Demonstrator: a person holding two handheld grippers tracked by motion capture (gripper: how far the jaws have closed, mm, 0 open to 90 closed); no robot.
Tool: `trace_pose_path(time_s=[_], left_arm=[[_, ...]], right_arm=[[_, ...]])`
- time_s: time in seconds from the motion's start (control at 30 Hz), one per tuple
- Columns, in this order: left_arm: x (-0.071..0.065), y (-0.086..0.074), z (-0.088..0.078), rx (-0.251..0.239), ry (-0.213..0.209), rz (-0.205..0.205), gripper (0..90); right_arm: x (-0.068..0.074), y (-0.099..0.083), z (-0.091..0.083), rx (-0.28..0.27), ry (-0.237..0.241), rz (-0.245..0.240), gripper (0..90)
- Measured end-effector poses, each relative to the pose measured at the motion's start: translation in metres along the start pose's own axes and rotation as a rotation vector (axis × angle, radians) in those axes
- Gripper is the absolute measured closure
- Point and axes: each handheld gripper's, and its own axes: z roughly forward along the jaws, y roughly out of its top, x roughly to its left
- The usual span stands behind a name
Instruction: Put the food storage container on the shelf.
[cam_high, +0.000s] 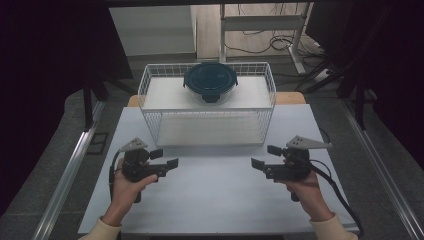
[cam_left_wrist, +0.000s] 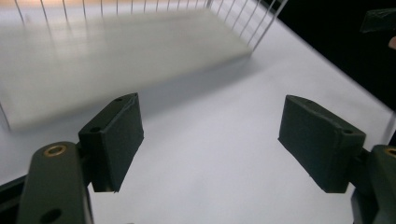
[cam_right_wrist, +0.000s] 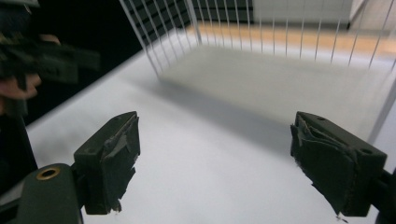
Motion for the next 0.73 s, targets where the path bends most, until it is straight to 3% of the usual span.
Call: trace_pose_path(time_s=[0.17,0.23,0.33,0.6,0.73], left_arm=[[-0.002,-0.029,0.008,0.051,0.025,0.016,20.9],[-0.003,-0.036,0.008,0.055,0.047,0.025,21.0],[0.0,-0.043,0.01,0.061,0.054,0.019,20.9],[0.003,-0.048,0.017,0.074,0.066,0.015,19.9],[0.005,-0.051,0.014,0.057,0.087,0.01,19.2]], right_arm=[[0.001,-0.032,0.008,0.087,-0.041,-0.027,15.5],[0.001,-0.043,0.012,0.096,-0.04,-0.009,15.5],[0.0,-0.057,0.019,0.14,-0.057,-0.036,15.5],[-0.007,-0.061,0.02,0.101,-0.086,-0.036,15.2],[-0.011,-0.062,0.02,0.076,-0.07,-0.009,15.2]])
